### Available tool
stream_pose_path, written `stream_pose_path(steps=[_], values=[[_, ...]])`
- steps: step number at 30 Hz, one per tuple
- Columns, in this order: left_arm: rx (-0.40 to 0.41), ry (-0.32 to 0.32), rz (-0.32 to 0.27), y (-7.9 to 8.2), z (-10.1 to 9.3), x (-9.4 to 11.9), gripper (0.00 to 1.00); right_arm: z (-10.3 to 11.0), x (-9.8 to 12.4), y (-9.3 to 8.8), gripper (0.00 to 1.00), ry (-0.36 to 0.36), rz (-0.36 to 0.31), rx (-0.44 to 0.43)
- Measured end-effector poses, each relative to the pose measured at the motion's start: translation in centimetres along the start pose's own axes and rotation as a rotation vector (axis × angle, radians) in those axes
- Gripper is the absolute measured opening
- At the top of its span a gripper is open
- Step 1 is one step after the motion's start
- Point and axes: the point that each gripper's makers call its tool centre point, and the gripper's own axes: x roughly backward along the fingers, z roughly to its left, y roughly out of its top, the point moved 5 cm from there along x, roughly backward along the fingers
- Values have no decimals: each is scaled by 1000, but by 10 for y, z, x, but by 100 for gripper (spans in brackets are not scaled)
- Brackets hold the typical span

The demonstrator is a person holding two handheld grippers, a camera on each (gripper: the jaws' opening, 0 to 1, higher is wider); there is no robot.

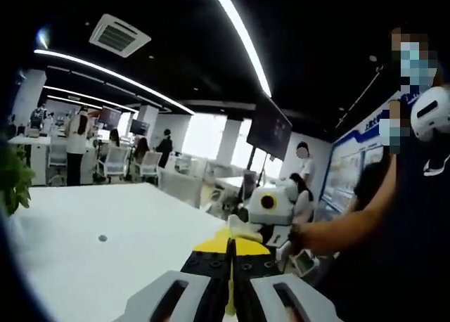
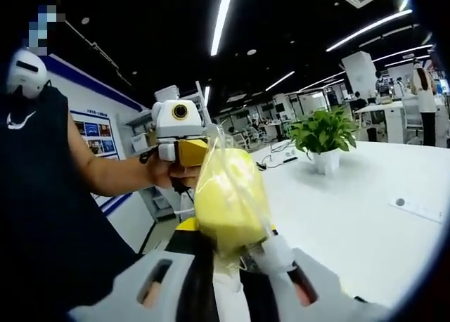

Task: Compare the silicone blocks by pressing each to a similar depth, holding the contact briefly, and releasing to observe deformation and rebound differences across the visible hardness samples.

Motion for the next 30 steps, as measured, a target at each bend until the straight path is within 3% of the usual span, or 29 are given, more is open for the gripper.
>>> stream_pose_path(steps=[1,3,7,11,16,20,22,30], values=[[6,2,-3,1,0,0,0,-1,0,2,12,-11,-7,47],[17,-1,-18,6,0,1,0,3,-2,3,15,-4,6,35],[25,3,-54,16,-1,4,0,0,-1,4,37,-44,26,73],[18,10,-59,20,2,5,0,-3,8,5,44,-72,9,76],[42,20,-66,20,6,5,0,-14,27,8,71,-194,-23,113],[51,34,-56,16,9,5,0,-23,48,10,84,-286,-47,113],[64,48,-51,13,14,6,0,-30,63,9,96,-359,-68,124],[181,74,-56,4,31,14,0,-41,122,-6,96,-521,-90,107]])
